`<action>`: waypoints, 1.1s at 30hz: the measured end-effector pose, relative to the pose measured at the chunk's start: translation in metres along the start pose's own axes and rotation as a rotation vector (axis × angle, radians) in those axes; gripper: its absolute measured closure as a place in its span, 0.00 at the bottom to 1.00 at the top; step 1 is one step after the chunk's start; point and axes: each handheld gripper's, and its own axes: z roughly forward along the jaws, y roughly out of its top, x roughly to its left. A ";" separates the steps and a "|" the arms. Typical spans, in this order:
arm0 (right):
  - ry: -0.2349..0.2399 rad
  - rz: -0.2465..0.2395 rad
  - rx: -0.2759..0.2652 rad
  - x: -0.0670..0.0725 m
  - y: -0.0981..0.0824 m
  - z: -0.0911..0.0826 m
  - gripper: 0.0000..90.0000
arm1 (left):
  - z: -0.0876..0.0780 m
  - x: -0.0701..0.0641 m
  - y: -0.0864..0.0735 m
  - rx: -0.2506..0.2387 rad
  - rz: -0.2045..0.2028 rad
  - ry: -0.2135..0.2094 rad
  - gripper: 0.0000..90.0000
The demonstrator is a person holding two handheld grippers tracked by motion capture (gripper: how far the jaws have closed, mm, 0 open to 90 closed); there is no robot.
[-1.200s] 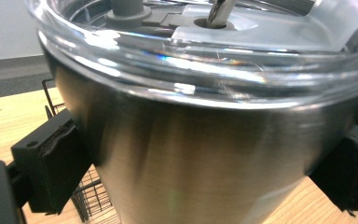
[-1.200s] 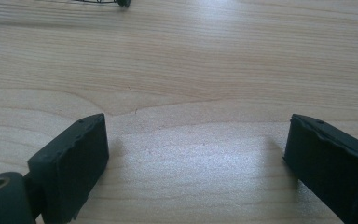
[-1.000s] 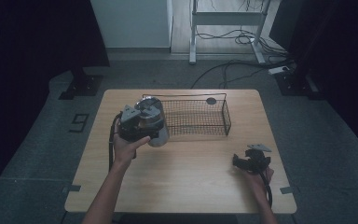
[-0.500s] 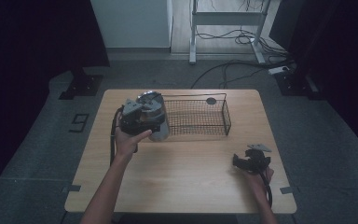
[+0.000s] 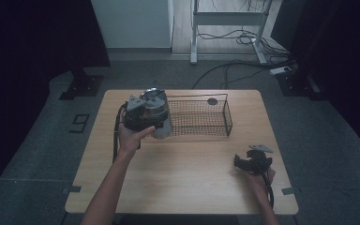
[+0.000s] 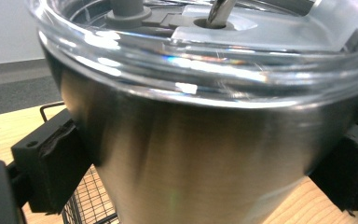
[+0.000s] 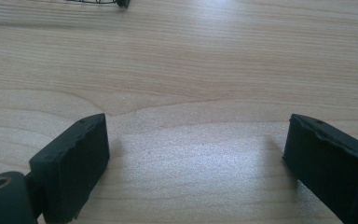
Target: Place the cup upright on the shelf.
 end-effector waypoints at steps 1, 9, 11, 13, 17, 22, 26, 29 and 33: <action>0.000 0.000 0.000 0.000 0.000 0.000 0.07 | 0.001 0.001 0.001 0.001 -0.001 0.003 0.05; 0.000 -0.001 0.000 0.000 0.000 0.000 0.07 | 0.007 0.003 0.008 0.002 0.022 0.016 0.05; 0.001 -0.001 -0.003 0.000 0.000 0.000 0.07 | 0.008 0.004 0.009 0.003 0.025 0.018 0.05; 0.000 0.000 -0.004 0.000 0.000 0.000 0.07 | 0.010 0.004 0.010 -0.001 0.027 0.019 0.05; -0.001 0.001 -0.004 0.000 0.000 0.000 0.07 | 0.016 0.008 0.009 0.004 0.013 0.018 0.05; -0.001 0.001 -0.004 0.000 0.000 0.000 0.07 | 0.021 0.011 0.008 0.008 0.007 0.025 0.05; -0.001 0.001 -0.004 0.000 0.000 0.000 0.08 | 0.025 0.014 0.009 0.011 -0.007 0.013 0.05; -0.002 0.002 -0.004 0.000 0.000 0.000 0.08 | 0.031 0.015 0.011 0.021 0.006 0.030 0.05; -0.002 0.001 -0.004 0.000 0.000 0.000 0.08 | 0.038 0.017 0.013 0.022 -0.003 0.030 0.05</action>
